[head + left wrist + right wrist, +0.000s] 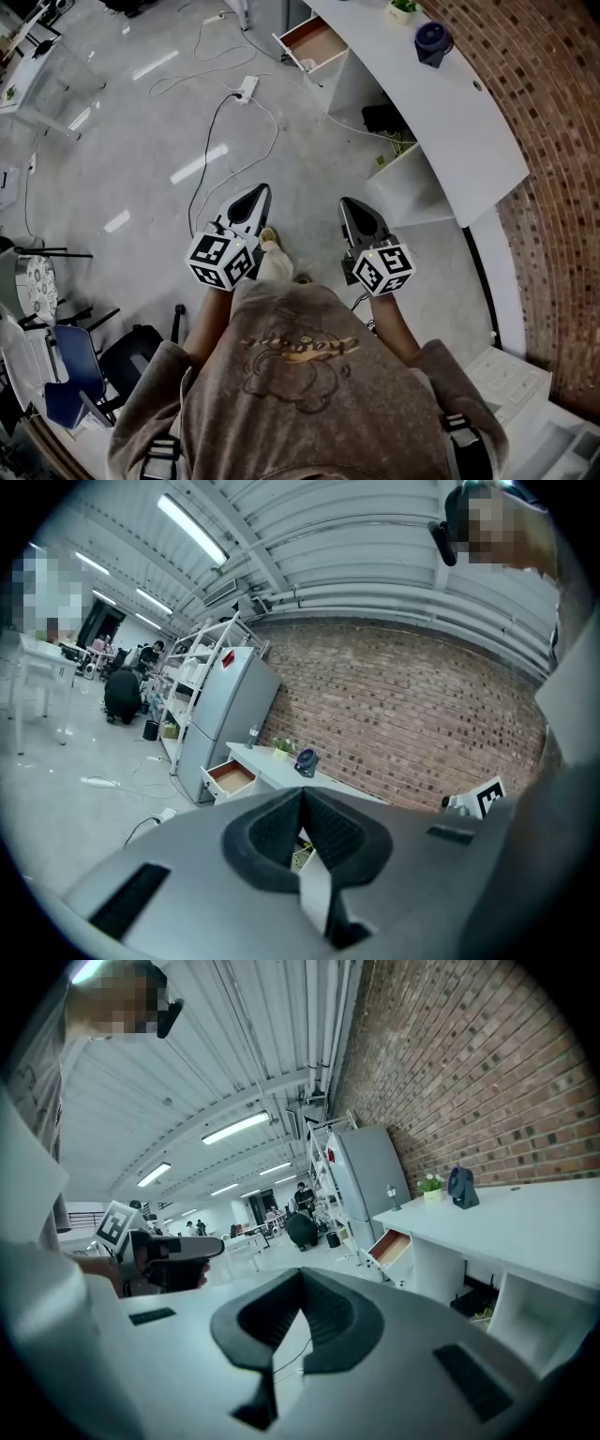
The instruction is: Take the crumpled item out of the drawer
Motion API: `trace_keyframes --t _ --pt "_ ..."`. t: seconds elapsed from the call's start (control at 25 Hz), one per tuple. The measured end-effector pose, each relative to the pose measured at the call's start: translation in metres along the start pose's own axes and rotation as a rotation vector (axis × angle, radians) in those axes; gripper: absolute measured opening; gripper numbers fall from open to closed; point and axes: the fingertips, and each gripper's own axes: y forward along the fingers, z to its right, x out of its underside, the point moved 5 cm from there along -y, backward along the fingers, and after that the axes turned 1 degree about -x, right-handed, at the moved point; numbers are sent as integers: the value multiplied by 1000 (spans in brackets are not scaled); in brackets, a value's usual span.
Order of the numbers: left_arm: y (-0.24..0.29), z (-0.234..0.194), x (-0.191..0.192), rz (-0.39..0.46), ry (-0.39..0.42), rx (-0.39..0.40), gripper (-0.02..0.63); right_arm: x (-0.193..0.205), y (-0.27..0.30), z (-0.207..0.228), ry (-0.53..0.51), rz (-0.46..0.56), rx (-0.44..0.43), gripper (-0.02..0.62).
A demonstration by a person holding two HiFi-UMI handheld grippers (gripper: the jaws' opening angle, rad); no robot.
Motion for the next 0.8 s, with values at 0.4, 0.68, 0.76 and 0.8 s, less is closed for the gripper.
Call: trace_keyframes --t 0.4,0.68,0.76,0.8 --pt "61 -58 -39 11 -1 54 8 -33 72 22 -14 -4 43 -5" --pt "93 -101 -71 9 22 102 8 -50 124 25 -16 13 78 -4" --pt "98 -112 -76 8 24 116 8 -52 135 24 -16 14 86 -3" --pt "100 -116 -78 7 26 124 8 -52 140 23 -17 13 89 -3"
